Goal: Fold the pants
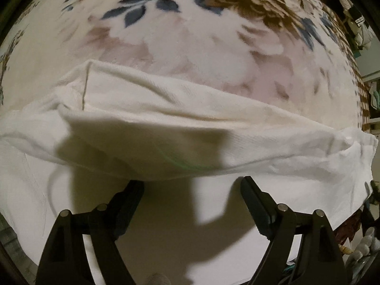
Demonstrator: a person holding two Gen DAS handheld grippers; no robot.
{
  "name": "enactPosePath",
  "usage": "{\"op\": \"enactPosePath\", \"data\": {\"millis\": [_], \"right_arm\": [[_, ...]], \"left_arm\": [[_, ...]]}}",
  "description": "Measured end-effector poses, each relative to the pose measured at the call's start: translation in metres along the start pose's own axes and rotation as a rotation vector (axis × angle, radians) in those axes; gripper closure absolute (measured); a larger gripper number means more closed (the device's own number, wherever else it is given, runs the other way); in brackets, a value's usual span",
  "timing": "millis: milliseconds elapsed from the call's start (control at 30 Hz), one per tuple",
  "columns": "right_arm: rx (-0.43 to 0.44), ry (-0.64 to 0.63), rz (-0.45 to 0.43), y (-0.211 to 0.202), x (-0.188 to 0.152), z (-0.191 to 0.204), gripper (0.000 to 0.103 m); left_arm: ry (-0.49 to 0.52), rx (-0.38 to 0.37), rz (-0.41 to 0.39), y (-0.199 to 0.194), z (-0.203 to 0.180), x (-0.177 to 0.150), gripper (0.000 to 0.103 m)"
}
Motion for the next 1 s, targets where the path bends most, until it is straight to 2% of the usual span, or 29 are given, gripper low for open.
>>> {"op": "enactPosePath", "data": {"millis": [67,100,133,233,400,500,567,600,633,667,767,833,900,933,967,1000], "right_arm": [[0.046,0.026,0.017,0.008,-0.001,0.0,0.06],[0.05,0.048,0.036,0.015,0.0,-0.003,0.055],[0.056,0.073,0.049,0.021,0.001,-0.008,0.046],[0.121,0.15,0.045,0.035,0.005,-0.016,0.041],[0.229,0.109,0.041,0.053,0.007,0.004,0.041],[0.194,0.025,0.047,0.069,0.003,0.01,0.041],[0.198,0.02,0.03,0.073,0.002,0.014,0.041],[0.19,0.009,0.041,0.074,0.003,0.017,0.044],[0.18,-0.002,0.044,0.074,0.005,0.019,0.073],[0.157,-0.007,0.042,0.073,0.007,0.021,0.096],[0.13,0.023,-0.016,0.054,0.021,0.018,0.097],[0.134,-0.014,-0.026,0.052,0.025,0.026,0.097],[0.13,-0.02,-0.006,0.057,0.023,0.026,0.096],[0.142,-0.009,0.017,0.06,0.021,0.023,0.091],[0.141,-0.002,0.037,0.064,0.019,0.022,0.074],[0.146,0.014,0.073,0.072,0.016,0.021,0.064]], "left_arm": [[0.0,-0.011,0.0,0.003,0.002,-0.004,0.013],[-0.003,-0.026,0.003,0.005,0.0,-0.004,0.003],[-0.003,-0.042,0.008,0.01,0.003,-0.004,0.0],[0.019,0.014,0.027,0.021,-0.002,-0.003,0.0],[-0.003,0.036,0.027,0.039,-0.01,0.009,0.0],[0.002,0.043,0.004,0.041,-0.009,0.009,0.0],[0.007,0.046,-0.028,0.034,-0.004,0.001,0.0],[0.01,0.045,-0.034,0.032,-0.003,-0.003,0.0],[0.013,0.04,-0.033,0.03,-0.001,-0.006,0.0],[0.011,0.037,-0.031,0.026,-0.009,-0.011,0.0],[-0.012,0.03,-0.025,0.01,0.0,-0.015,0.0],[-0.023,0.023,-0.04,0.004,0.006,-0.015,0.0],[-0.036,0.053,-0.048,0.0,0.017,-0.018,0.0],[-0.049,0.051,-0.046,-0.001,0.023,-0.021,0.0],[-0.066,0.054,-0.041,-0.001,0.033,-0.021,0.0],[-0.084,0.066,-0.042,-0.003,0.042,-0.025,0.0]]}}
Point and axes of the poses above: each gripper's, at about its wrist camera, not at the fingertips, and y roughly the way its jaws point, z to its left, x to its top, the point moved 4 cm from there along y, roughly the way its jaws point, and after that the axes turned 10 degrees about -z, right-handed, at the moved point
